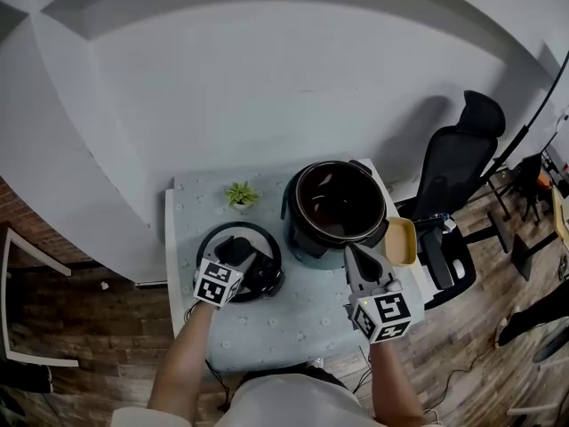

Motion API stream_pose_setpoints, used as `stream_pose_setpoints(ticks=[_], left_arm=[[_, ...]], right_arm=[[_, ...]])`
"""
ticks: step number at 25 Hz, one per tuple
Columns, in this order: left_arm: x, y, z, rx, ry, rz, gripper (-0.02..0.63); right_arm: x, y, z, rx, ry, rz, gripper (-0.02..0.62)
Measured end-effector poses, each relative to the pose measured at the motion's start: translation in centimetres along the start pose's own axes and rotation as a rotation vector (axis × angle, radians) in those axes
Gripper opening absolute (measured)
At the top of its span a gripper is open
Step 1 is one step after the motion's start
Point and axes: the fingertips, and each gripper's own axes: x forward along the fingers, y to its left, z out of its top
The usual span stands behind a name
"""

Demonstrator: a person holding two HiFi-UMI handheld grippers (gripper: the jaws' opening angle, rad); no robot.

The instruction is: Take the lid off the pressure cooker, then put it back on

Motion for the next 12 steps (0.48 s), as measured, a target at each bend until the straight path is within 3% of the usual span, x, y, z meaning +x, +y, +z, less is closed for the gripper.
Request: stream_pose_setpoints(ticks=[8, 12], left_arm=[[0.2, -0.4, -0.1, -0.032, 0.042, -0.043, 0.291], [-0.5, 0.0, 1.7, -0.049, 0.01, -0.019, 0.307]], right_arm=[[0.3, 0.3, 0.5, 0.008, -0.026, 0.024, 0.0], [0.4, 0.5, 1.2, 0.006, -0.049, 0.039, 0.0]])
